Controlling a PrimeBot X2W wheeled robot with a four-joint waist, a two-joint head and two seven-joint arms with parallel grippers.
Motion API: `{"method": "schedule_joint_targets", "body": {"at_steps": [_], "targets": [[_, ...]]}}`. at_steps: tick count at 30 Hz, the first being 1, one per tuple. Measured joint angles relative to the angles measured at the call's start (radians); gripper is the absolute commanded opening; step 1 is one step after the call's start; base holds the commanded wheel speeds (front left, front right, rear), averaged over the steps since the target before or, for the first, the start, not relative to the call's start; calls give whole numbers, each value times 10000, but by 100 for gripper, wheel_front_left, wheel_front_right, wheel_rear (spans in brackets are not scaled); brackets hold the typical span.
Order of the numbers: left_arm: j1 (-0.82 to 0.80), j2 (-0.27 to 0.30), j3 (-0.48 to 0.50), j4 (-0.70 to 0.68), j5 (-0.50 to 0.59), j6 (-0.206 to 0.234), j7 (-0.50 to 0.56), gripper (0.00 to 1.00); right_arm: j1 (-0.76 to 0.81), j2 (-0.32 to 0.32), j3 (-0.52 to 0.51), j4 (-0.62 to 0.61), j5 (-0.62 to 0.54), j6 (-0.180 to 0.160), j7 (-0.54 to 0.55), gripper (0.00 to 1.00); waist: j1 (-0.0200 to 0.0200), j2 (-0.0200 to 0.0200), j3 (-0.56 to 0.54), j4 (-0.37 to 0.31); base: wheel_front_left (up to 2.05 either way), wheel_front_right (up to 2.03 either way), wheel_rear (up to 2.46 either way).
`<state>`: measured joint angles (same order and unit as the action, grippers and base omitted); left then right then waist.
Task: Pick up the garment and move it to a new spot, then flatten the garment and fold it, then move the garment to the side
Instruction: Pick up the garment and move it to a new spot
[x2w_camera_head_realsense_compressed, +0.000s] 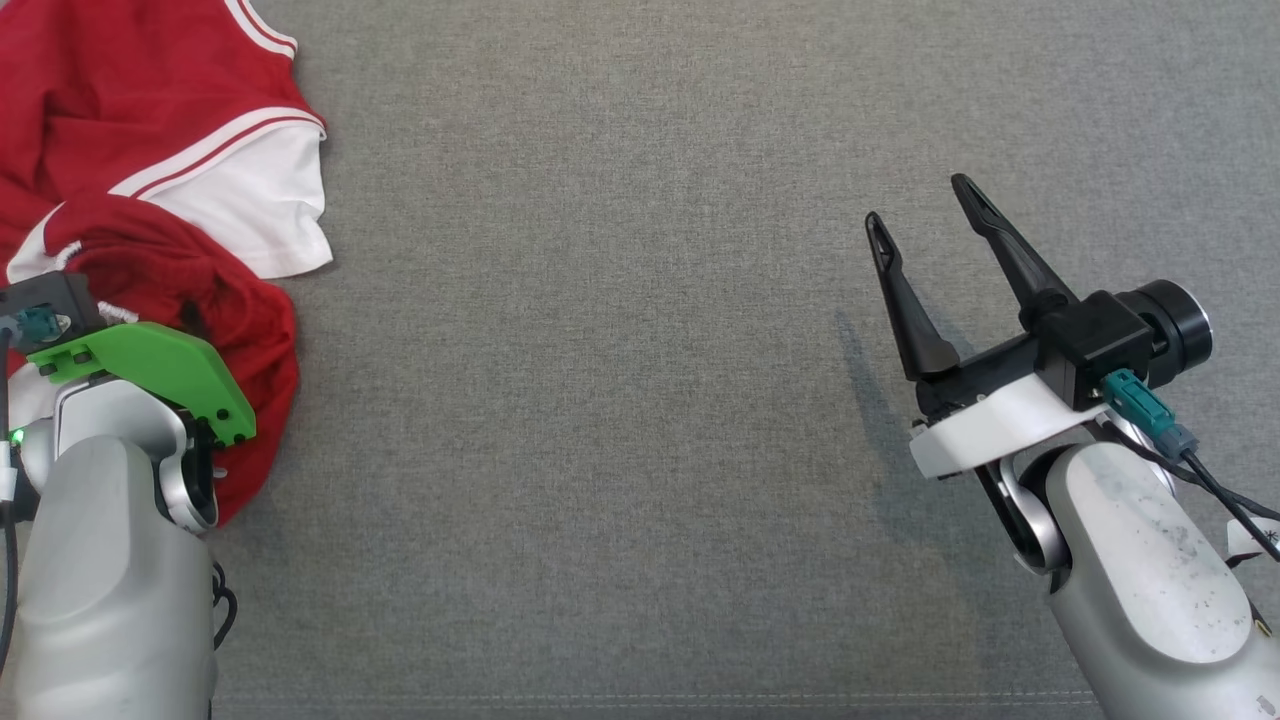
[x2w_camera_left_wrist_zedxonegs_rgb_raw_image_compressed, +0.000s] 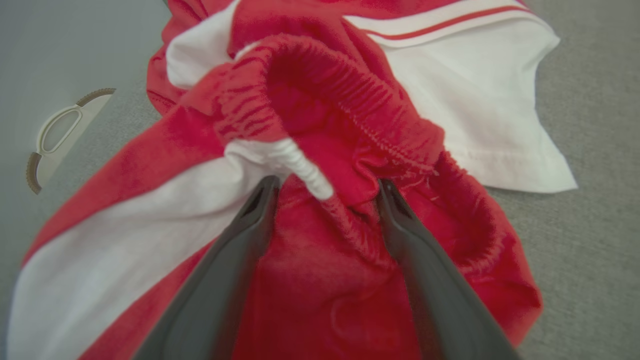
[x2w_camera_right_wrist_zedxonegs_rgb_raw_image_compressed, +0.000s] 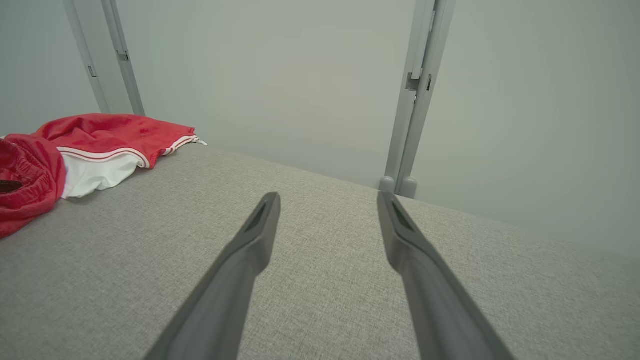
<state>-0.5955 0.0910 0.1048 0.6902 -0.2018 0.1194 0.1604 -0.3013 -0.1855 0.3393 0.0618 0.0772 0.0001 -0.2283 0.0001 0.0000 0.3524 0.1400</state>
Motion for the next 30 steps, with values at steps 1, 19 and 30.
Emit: {"method": "schedule_joint_targets", "body": {"at_steps": [1,19,30], "targets": [[-17,-21,44,119,0,-2,2,100,2,0,15,6,0,12,0,100,0,0,0,0,0,0,0],[-416,-391,278,913,211,0,-1206,0,64,40,12,376,33,71,-61,100,-1,0,-509,164,0,0,0],[-433,-508,-84,391,-79,-702,-2633,0,271,364,-8,769,332,-2,-148,100,-1,0,-1250,346,0,0,0]]}}
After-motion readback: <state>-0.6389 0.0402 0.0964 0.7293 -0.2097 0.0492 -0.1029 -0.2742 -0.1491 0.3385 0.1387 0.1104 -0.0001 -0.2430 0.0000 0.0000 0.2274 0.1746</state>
